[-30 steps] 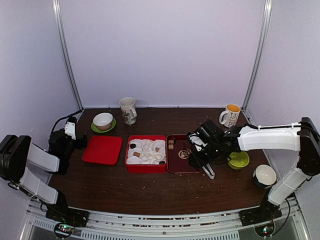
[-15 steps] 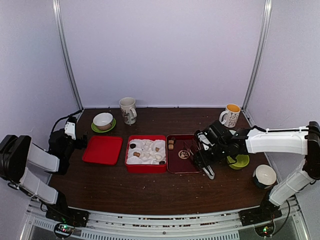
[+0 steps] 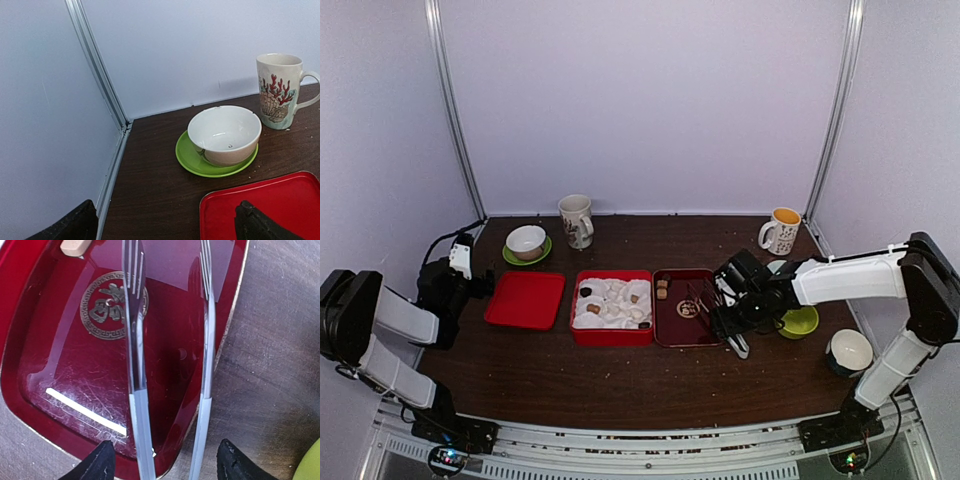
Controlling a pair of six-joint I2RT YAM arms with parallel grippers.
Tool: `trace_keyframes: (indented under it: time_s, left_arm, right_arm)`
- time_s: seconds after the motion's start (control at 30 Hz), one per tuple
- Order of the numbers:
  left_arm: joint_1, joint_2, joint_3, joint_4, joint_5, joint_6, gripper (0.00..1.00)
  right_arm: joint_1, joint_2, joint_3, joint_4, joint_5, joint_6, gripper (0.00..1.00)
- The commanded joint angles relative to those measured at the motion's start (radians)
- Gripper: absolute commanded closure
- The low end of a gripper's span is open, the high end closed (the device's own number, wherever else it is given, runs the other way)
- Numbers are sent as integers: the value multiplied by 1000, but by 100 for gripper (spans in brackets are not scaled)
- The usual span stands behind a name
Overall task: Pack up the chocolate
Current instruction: Pick up the clamp from the plate.
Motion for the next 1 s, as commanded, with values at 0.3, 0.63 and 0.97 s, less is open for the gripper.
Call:
trace_keyframes:
  time_s: [0.3,0.63,0.97]
  left_arm:
    - [7,-5,14,25,-5,-12,2]
    - [8,-5,14,25,-5,-12,2]
    - [7,-5,14,24,-5,-12,2]
  right_arm:
    - [-2,53,19,36,28,13,46]
    - [0,10,9,-1,24,-34,62]
    - [14,-35,40,-54,-54,-132,63]
